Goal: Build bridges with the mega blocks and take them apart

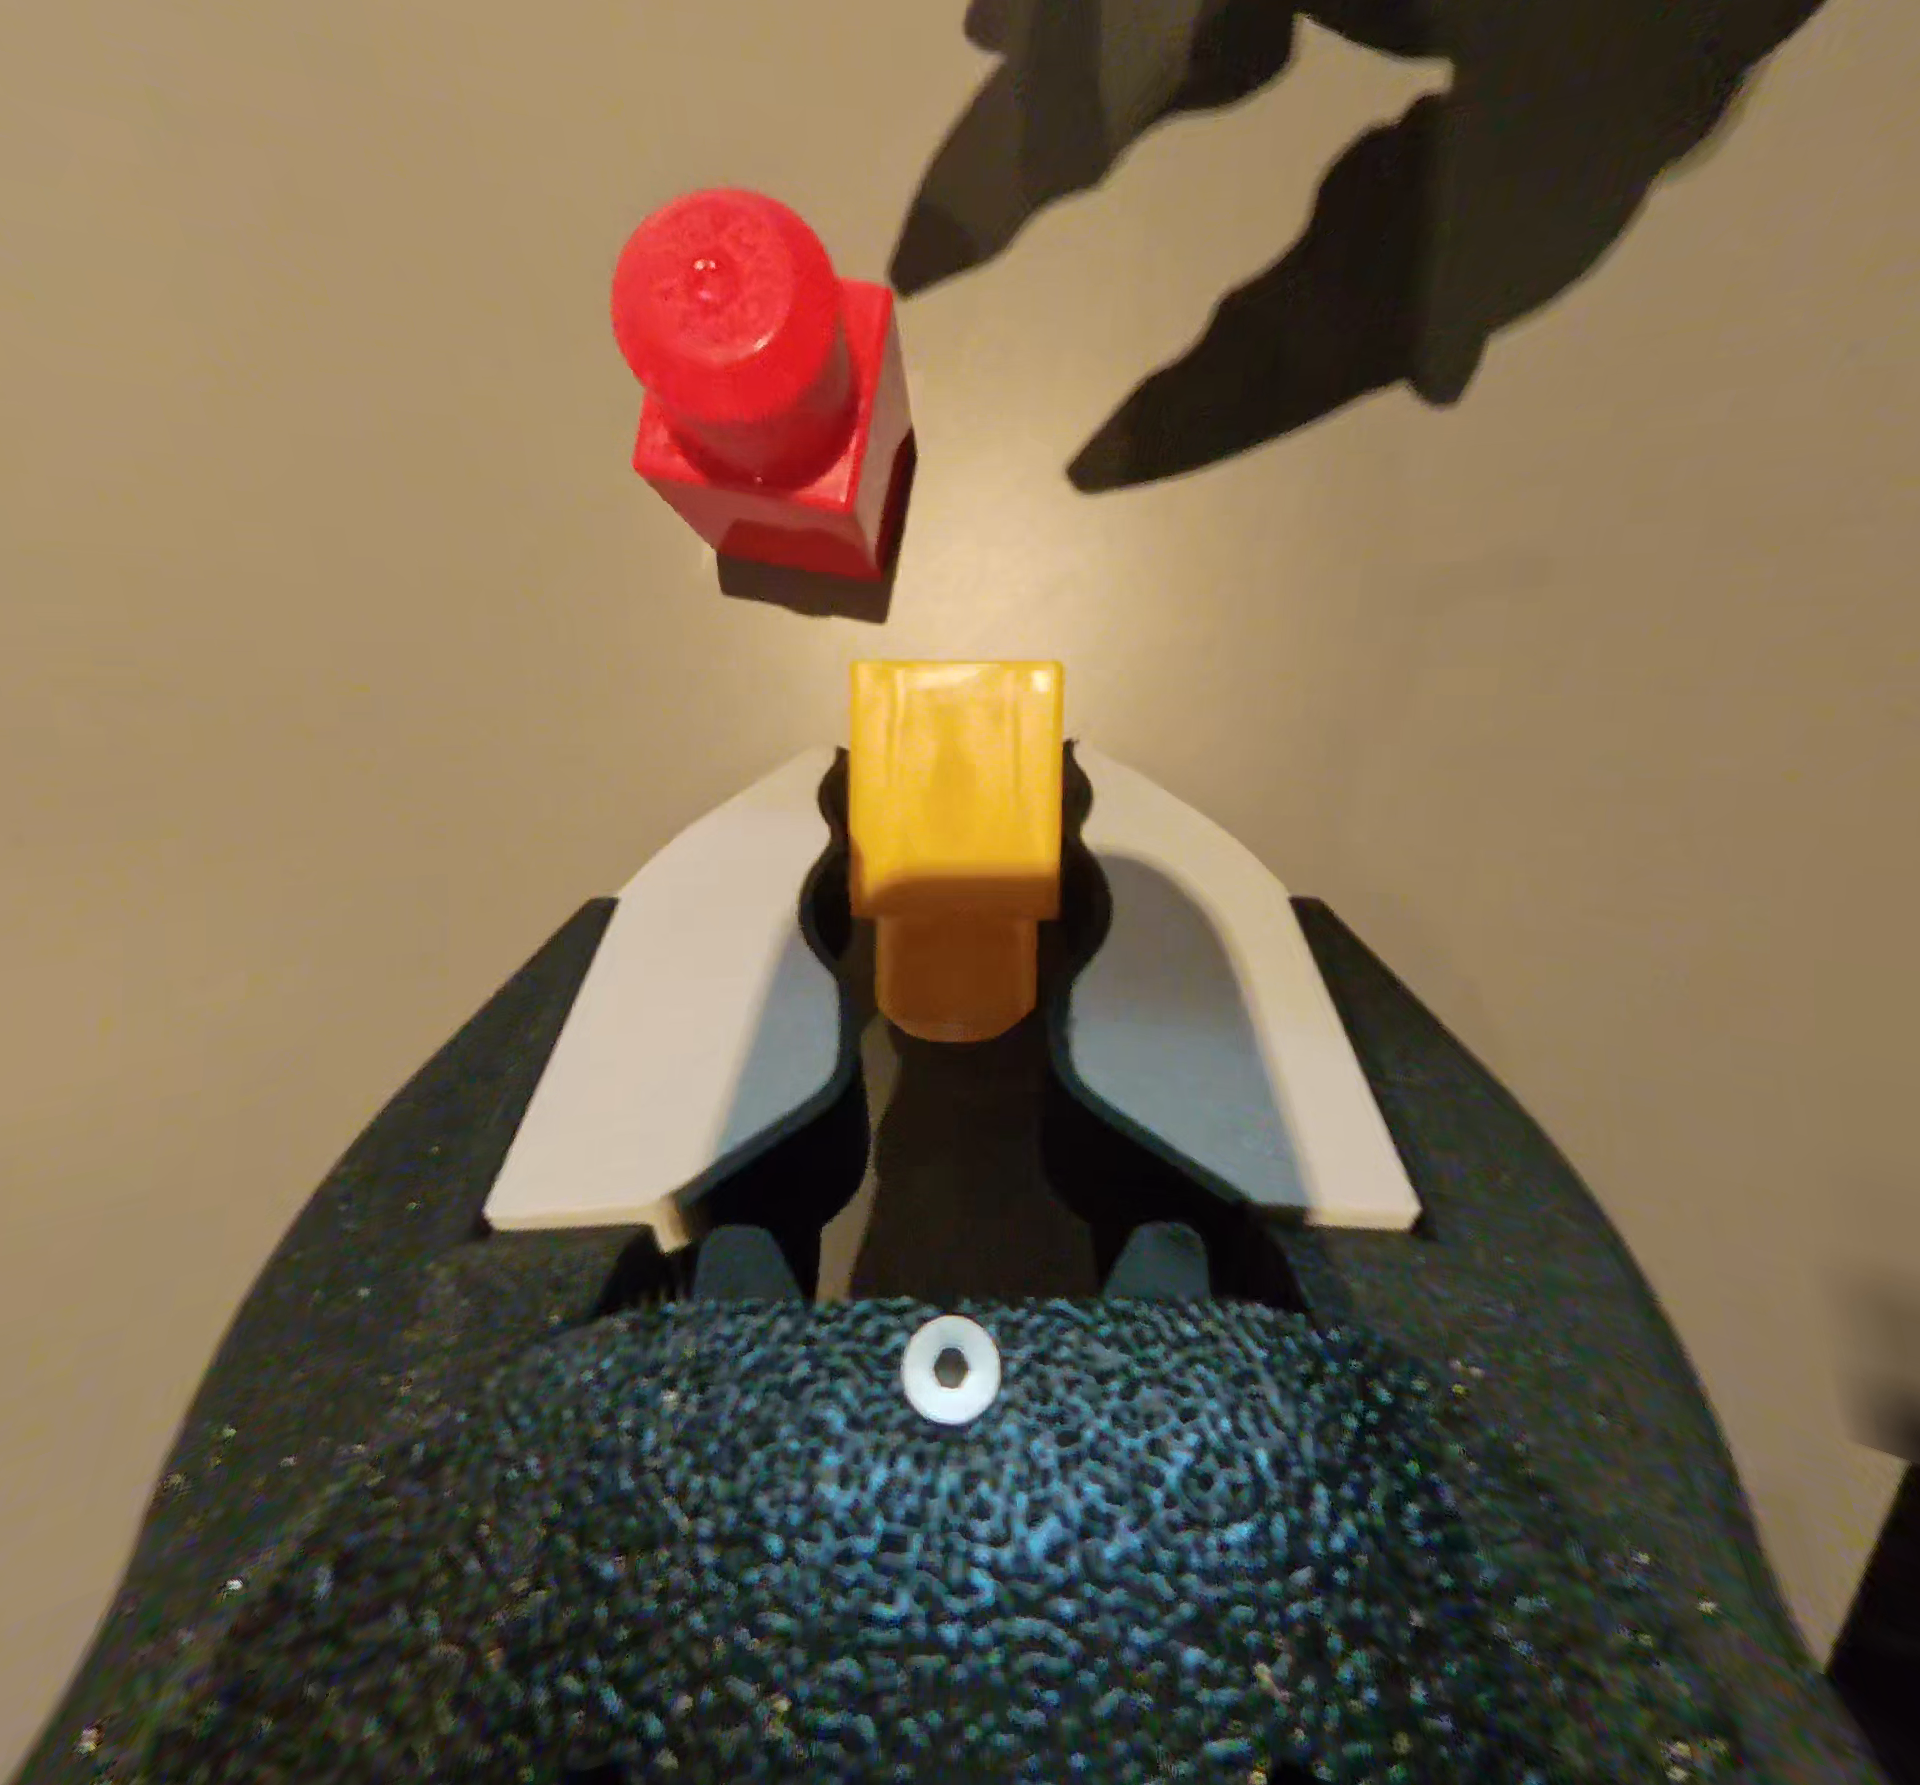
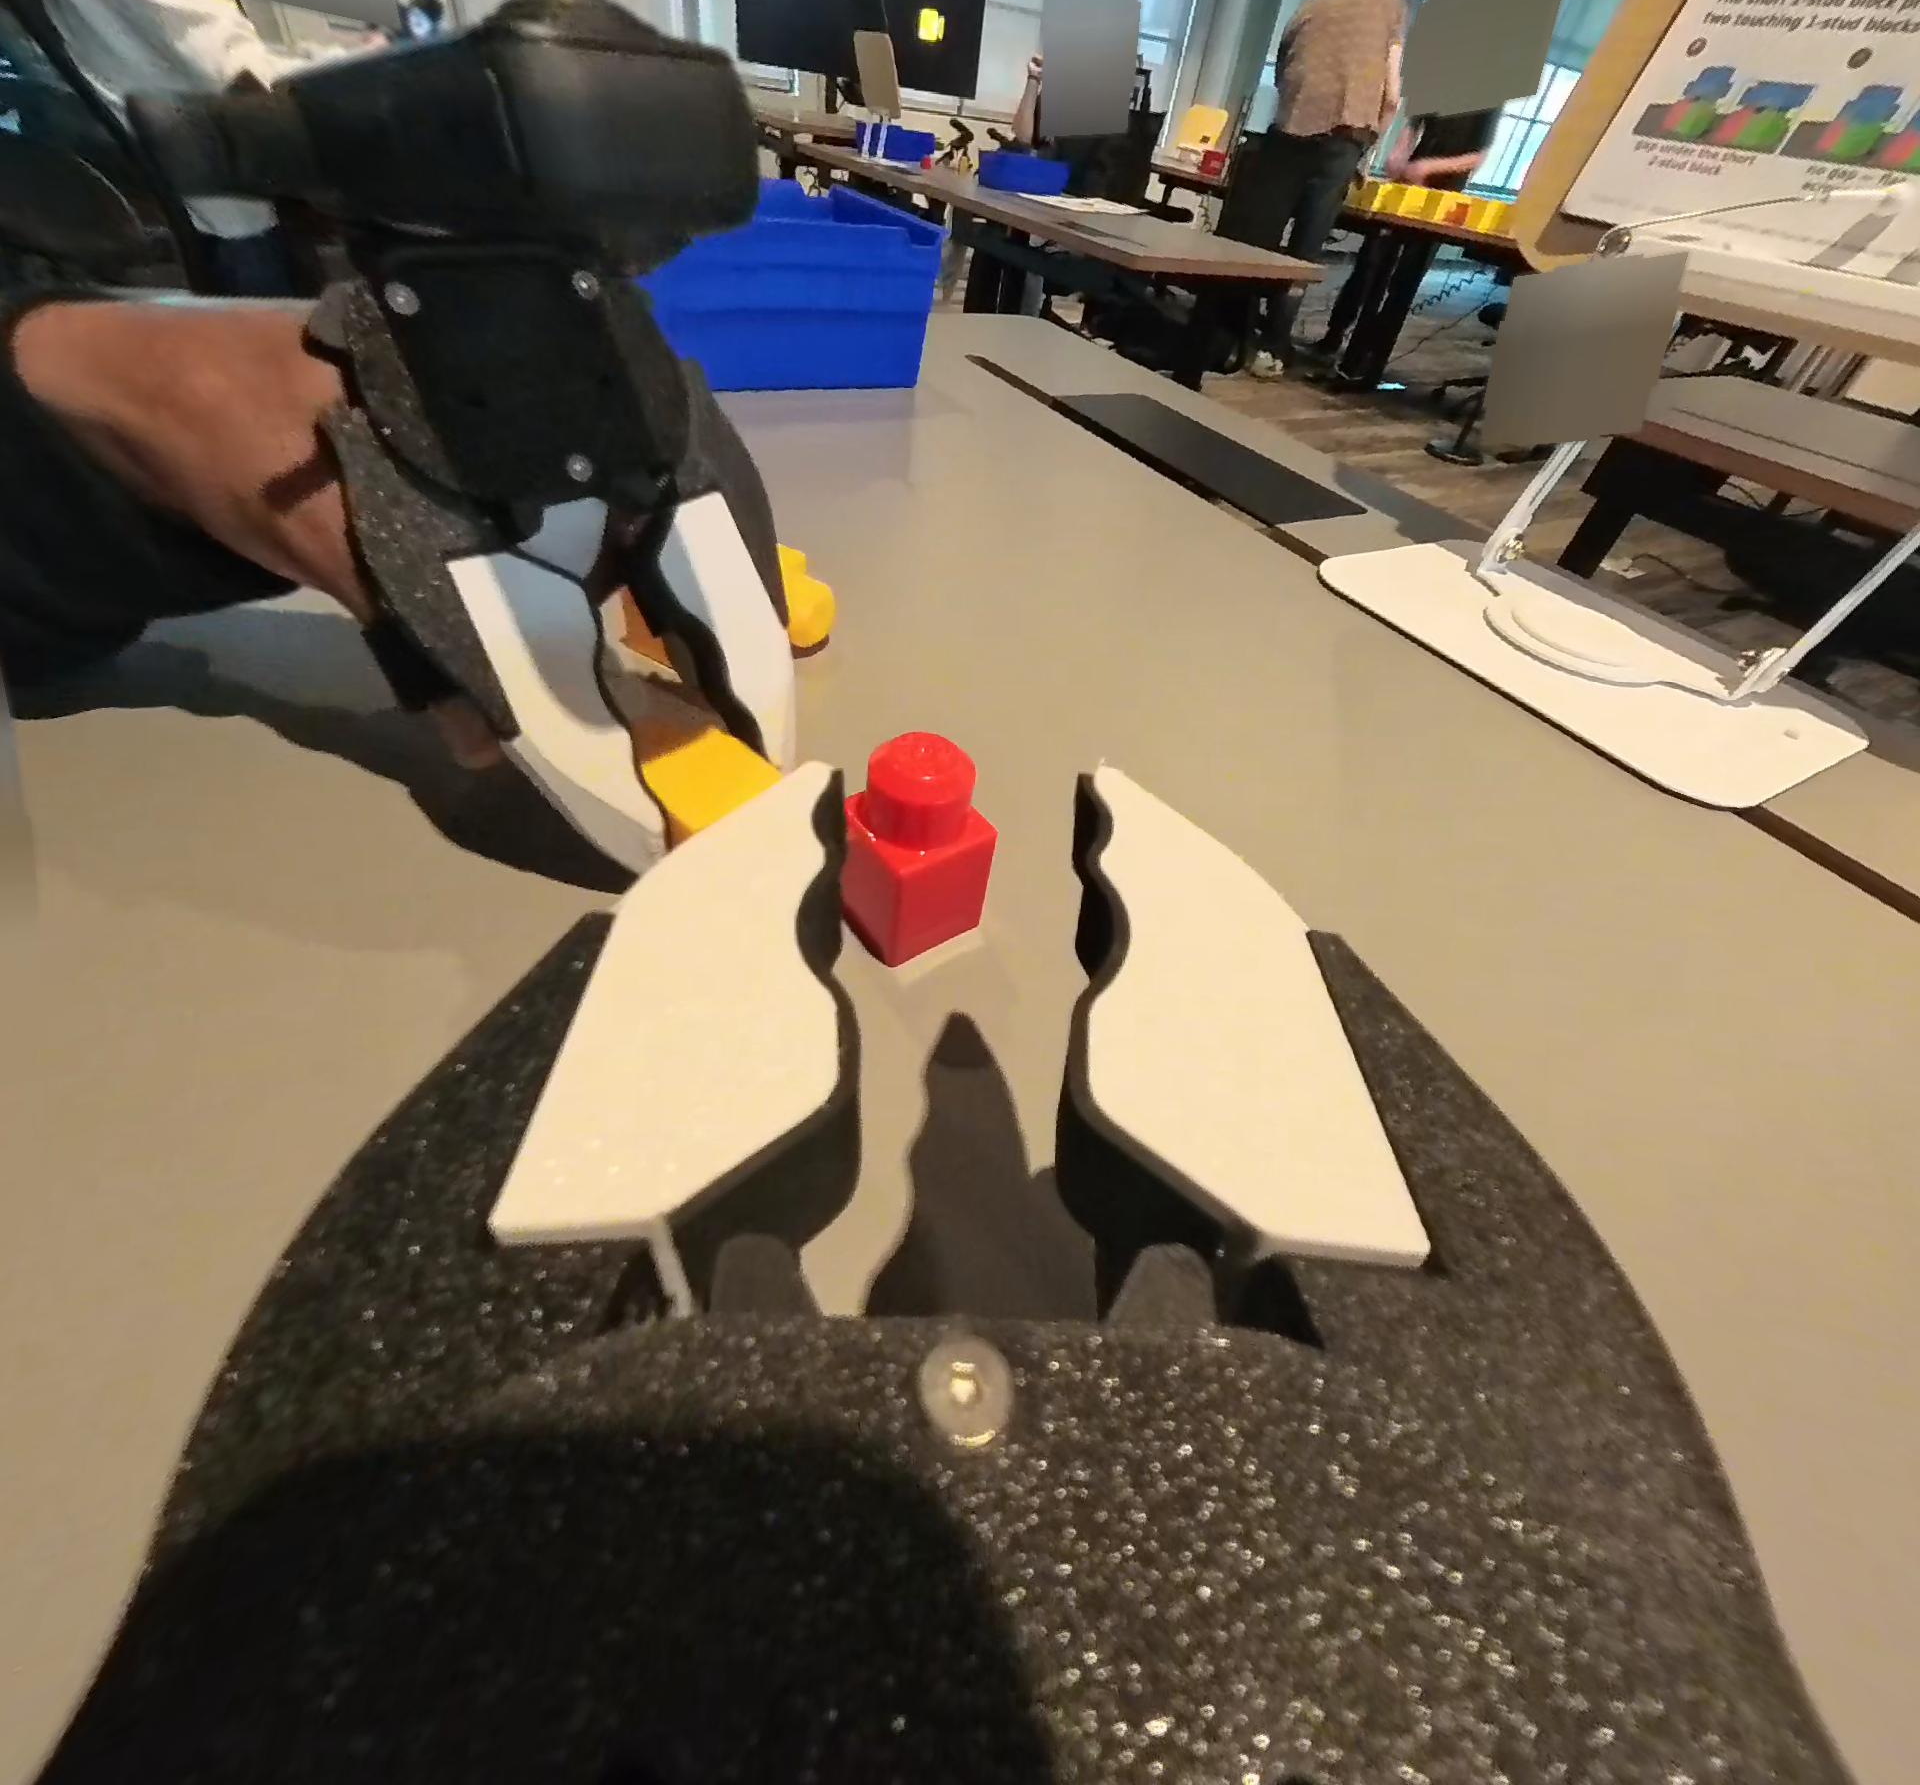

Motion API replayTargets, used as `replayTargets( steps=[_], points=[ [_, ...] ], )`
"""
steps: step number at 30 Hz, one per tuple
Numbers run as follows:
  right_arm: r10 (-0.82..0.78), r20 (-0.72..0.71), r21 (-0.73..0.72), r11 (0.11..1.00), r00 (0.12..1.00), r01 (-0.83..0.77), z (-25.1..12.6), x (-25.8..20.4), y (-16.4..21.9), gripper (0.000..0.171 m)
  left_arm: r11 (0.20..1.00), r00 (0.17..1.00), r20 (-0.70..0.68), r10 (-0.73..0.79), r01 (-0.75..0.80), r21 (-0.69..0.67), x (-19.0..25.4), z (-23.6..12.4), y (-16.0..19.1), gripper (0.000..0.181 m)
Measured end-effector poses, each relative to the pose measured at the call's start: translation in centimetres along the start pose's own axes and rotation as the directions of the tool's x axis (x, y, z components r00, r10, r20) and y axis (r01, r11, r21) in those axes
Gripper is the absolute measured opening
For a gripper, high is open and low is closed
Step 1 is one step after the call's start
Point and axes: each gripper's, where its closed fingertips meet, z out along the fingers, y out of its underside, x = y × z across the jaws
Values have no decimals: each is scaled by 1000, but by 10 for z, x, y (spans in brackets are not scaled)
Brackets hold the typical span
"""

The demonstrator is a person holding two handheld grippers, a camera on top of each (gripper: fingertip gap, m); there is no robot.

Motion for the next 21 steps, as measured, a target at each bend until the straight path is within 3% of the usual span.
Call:
replayTargets(
  steps=[4, 8, 11, 17, 21],
  points=[
    [-5, 10, -2, 1000, 1000, 5, 0, -2, 0, 42, 993, 1000, -20, 10, -7, 122, -2, -10, -13, 46],
    [-11, 24, -11, 1000, 1000, 11, 1, -4, 1, 42, 959, 999, -38, 5, 6, 285, -10, -45, -41, 69],
    [-2, 21, 3, 1000, 1000, 2, -1, -3, 0, 42, 940, 996, 86, 30, -58, 336, -38, -69, -54, 73],
    [60, -3, 47, 997, 998, -59, -6, 7, -5, 42, 899, 950, 311, 0, -136, 416, -109, -84, -48, 69],
    [77, -14, 56, 996, 997, -76, -6, 10, -5, 42, 891, 946, 322, -36, -116, 438, -124, -88, -27, 62]
  ],
)
